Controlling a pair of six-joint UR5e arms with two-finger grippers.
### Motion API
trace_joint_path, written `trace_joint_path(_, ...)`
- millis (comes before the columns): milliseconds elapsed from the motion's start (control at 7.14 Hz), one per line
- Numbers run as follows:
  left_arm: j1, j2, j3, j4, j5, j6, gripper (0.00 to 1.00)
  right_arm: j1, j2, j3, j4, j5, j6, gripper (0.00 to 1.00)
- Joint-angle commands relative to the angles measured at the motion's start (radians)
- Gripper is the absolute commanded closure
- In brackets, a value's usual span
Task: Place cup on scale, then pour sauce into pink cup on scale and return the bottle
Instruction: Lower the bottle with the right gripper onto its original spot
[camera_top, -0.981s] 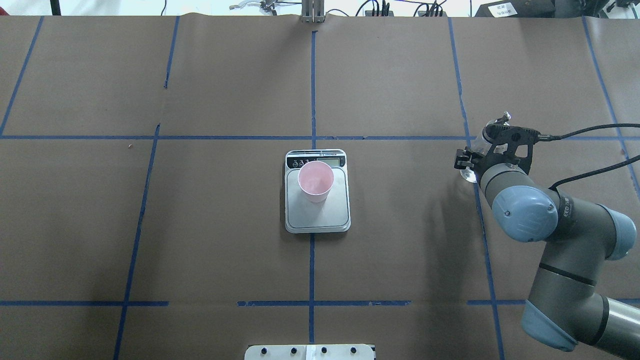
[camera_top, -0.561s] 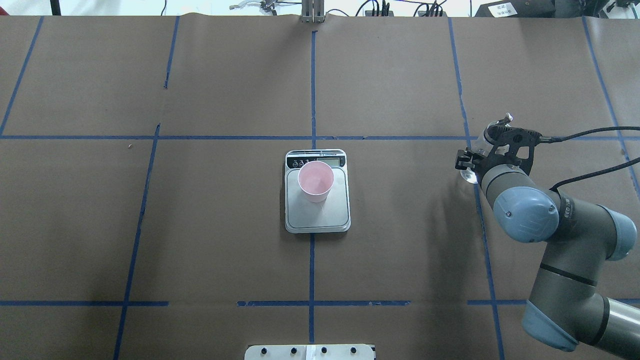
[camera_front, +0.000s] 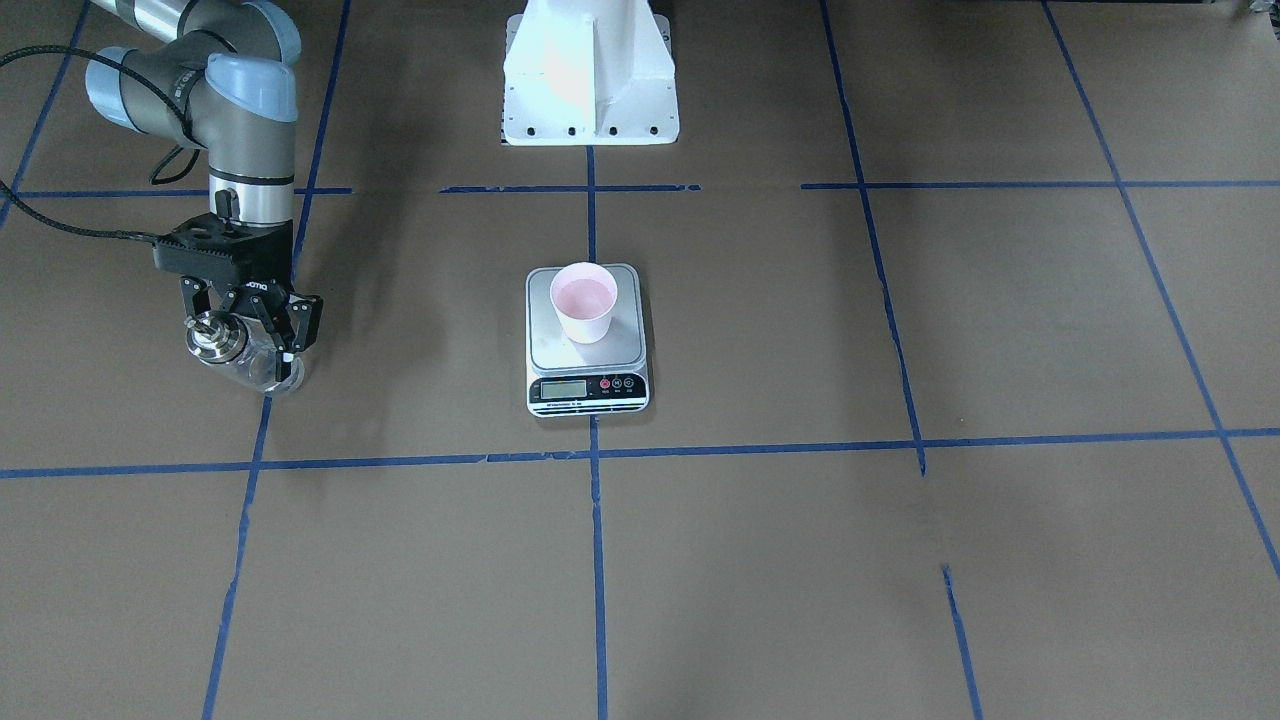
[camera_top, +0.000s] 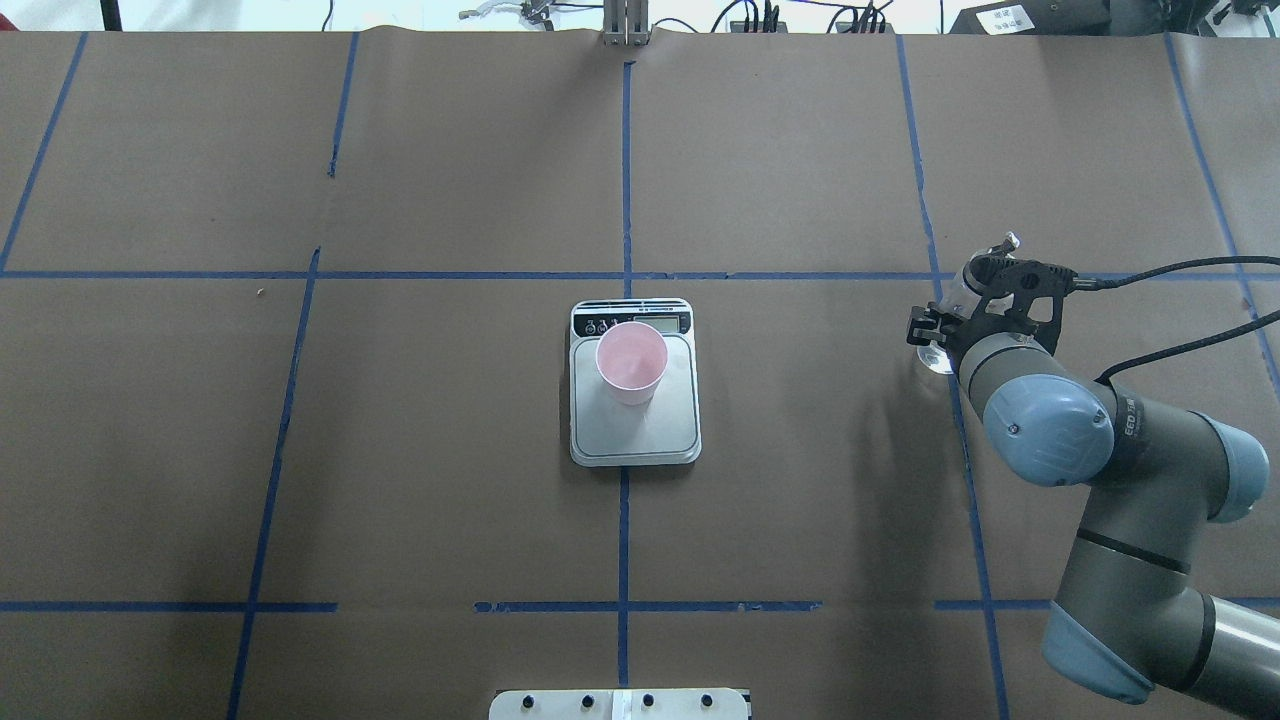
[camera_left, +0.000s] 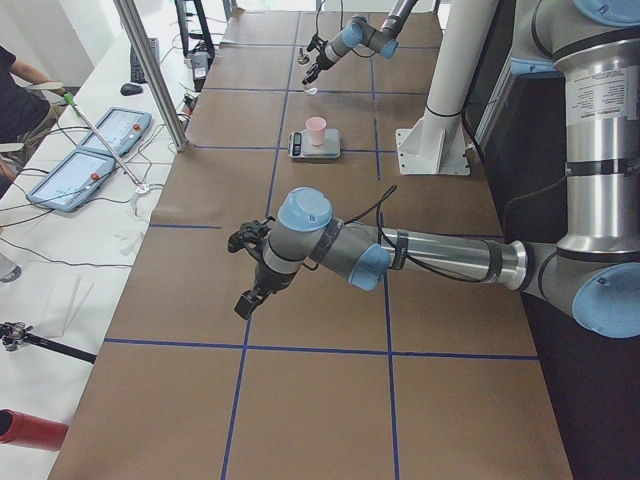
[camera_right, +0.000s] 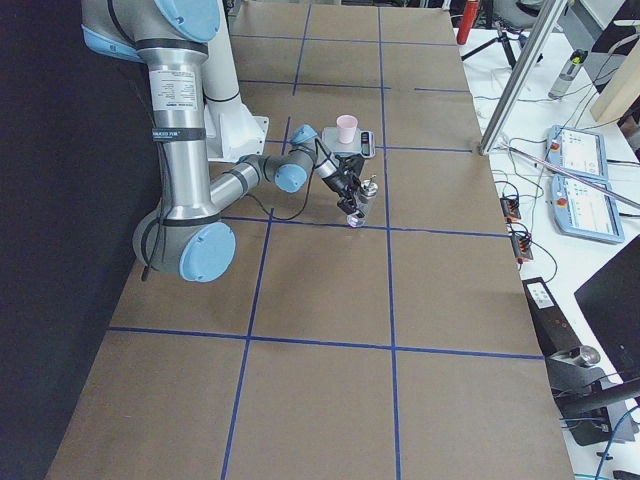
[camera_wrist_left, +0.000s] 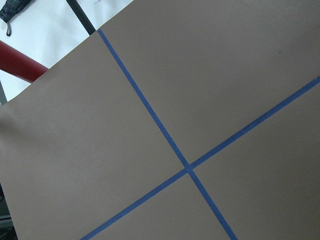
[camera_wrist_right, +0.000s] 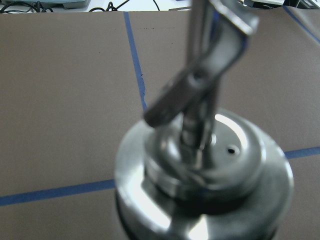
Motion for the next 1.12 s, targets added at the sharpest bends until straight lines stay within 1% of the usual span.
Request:
trace_joint_path(0, 0.0, -0.002, -0.001, 0.0, 0.0, 0.0, 0.0, -0.002, -0.002, -0.008, 0.001, 0.002, 0.0, 1.0)
trace_joint_path(280, 0.0, -0.002, -0.001, 0.0, 0.0, 0.0, 0.0, 0.0, -0.003, -0.008, 0.001, 0.019, -0.003, 1.0)
trace_joint_path(420, 0.0, -0.006, 0.001, 0.0, 0.0, 0.0, 0.0, 0.0, -0.003, -0.008, 0.001, 0.027, -0.011, 0.35)
trace_joint_path(561, 0.0, -0.006, -0.001, 0.0, 0.0, 0.0, 0.0, 0.003, -0.005, -0.008, 0.001, 0.025, -0.011, 0.0)
trace_joint_path(981, 0.0, -0.009, -0.001, 0.0, 0.0, 0.0, 0.0, 0.006, -0.014, 0.002, 0.001, 0.03, -0.02, 0.0)
